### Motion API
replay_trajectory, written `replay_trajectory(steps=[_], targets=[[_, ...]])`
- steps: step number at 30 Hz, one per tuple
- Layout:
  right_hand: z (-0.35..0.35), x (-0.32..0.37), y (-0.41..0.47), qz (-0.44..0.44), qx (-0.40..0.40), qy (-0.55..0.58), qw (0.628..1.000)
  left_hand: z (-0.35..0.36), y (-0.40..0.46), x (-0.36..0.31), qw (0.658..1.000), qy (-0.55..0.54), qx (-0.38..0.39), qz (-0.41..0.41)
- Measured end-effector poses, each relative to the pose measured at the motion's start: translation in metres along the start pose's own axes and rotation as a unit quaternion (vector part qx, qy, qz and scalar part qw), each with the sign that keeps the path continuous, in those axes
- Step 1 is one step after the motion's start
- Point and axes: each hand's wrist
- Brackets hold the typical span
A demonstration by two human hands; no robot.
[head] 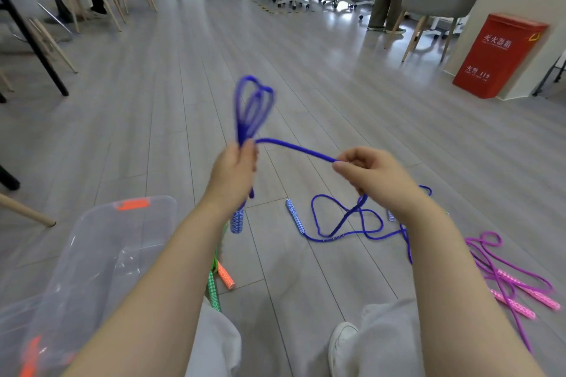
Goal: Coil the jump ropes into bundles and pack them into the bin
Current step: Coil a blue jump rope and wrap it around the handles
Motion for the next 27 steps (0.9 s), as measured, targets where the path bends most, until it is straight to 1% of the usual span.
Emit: replay_trajectory(steps=[1,2,3,4,5,7,9,14,16,19,21,24,27], targets=[[-0.005,-0.001,0.001,0.004,-0.021,0.016,1.0,-0.006,0.008,0.002,0.991,-0.089,-0.08,-0.057],[-0.007,-0.002,0.002,0.008,-0.037,0.035,0.999,-0.01,0.012,0.002,0.965,-0.188,-0.136,-0.119],[-0.007,-0.002,0.002,0.012,-0.051,0.051,0.997,-0.011,0.013,0.003,0.932,-0.274,-0.161,-0.174],[-0.004,-0.002,0.003,0.014,-0.063,0.064,0.996,-0.01,0.012,0.004,0.908,-0.318,-0.163,-0.218],[0.003,0.0,0.004,0.016,-0.074,0.075,0.994,-0.005,0.008,0.004,0.899,-0.33,-0.144,-0.25],[0.022,0.006,0.005,0.016,-0.08,0.092,0.992,0.007,-0.001,0.002,0.909,-0.302,-0.078,-0.277],[0.042,0.012,0.006,0.003,-0.064,0.096,0.993,0.019,-0.008,-0.004,0.922,-0.273,-0.019,-0.274],[0.064,0.015,0.004,-0.044,-0.067,0.02,0.997,0.025,-0.014,-0.015,0.915,-0.292,0.079,-0.266],[0.068,0.014,0.003,-0.056,-0.061,0.009,0.997,0.022,-0.015,-0.014,0.92,-0.277,0.113,-0.253],[0.074,0.014,0.002,-0.057,-0.075,0.023,0.995,0.018,-0.017,-0.013,0.941,-0.228,0.145,-0.205],[0.077,0.015,0.001,-0.055,-0.07,0.035,0.995,0.018,-0.019,-0.013,0.955,-0.182,0.168,-0.165],[0.078,0.014,0.0,-0.057,-0.041,0.029,0.997,0.021,-0.023,-0.012,0.96,-0.142,0.193,-0.148],[0.076,0.013,0.0,-0.053,-0.031,0.018,0.998,0.022,-0.025,-0.015,0.969,-0.104,0.184,-0.129]])
Point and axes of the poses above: each hand's wrist, its own y-axis towards the middle knuckle, its own z-axis out of the palm, x = y × z, and after that the axes turned 10 degrees about z, right-handed
